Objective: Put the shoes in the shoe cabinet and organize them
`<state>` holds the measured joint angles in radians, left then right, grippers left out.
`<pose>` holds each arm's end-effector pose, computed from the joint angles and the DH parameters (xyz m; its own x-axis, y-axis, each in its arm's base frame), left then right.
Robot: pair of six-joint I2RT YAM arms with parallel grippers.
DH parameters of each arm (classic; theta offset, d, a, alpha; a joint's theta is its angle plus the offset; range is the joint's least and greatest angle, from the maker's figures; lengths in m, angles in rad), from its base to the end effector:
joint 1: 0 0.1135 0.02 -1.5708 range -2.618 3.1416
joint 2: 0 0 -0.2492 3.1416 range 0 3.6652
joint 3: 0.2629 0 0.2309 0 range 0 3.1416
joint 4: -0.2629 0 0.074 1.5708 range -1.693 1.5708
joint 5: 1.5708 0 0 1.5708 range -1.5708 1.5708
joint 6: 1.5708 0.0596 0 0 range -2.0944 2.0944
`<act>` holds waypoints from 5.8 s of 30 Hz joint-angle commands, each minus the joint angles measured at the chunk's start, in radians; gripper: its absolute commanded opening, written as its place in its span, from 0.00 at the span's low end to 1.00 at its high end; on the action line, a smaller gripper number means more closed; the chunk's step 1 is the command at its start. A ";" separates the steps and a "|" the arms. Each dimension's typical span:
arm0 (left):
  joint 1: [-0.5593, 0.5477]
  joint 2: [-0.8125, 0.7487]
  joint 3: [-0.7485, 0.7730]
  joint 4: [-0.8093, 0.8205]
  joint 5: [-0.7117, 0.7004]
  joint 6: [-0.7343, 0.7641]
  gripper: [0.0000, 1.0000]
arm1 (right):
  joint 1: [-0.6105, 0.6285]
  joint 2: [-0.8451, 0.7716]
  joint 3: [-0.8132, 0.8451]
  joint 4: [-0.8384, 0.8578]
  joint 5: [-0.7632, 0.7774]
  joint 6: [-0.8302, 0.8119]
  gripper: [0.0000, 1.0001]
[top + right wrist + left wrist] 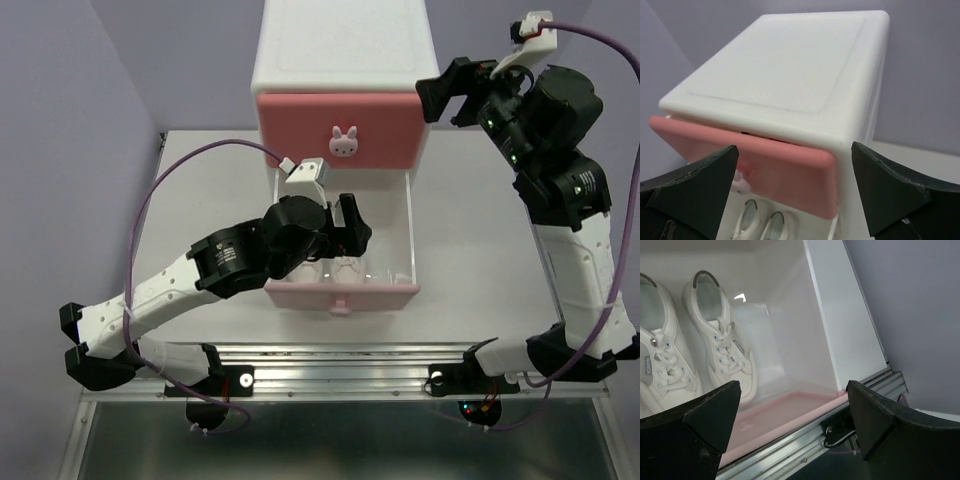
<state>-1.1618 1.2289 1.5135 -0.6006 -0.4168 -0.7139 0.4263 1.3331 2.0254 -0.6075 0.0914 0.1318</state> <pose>0.1238 -0.2250 0.4285 -0.5426 -0.2538 -0.8008 0.4375 0.7284 -0.5273 0.2094 0.0891 0.5555 0.0332 0.1588 -0.9867 -0.3362 0.9315 0.1386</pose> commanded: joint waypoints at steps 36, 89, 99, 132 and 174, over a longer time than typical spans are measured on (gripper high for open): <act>-0.599 0.052 -0.412 -0.438 -0.347 -1.027 0.99 | -0.004 0.384 0.145 -0.087 -0.265 0.012 1.00; -0.357 0.184 -0.469 0.074 -0.642 -0.352 0.00 | -0.004 0.291 0.010 -0.063 -0.211 -0.037 1.00; -0.314 0.169 -0.355 0.065 -0.679 -0.292 0.00 | -0.004 0.281 -0.007 -0.048 -0.203 -0.034 1.00; 0.240 0.470 -0.325 0.956 -0.545 0.194 0.00 | -0.004 0.294 -0.059 0.002 -0.229 -0.020 1.00; 0.344 -0.134 -0.024 0.012 -0.286 0.144 0.99 | -0.027 0.449 0.464 0.016 0.298 0.091 1.00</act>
<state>-0.8730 1.0958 1.4307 -0.3717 -0.7807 -0.5385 0.4240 1.7969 2.4119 -0.5510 0.1795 0.2070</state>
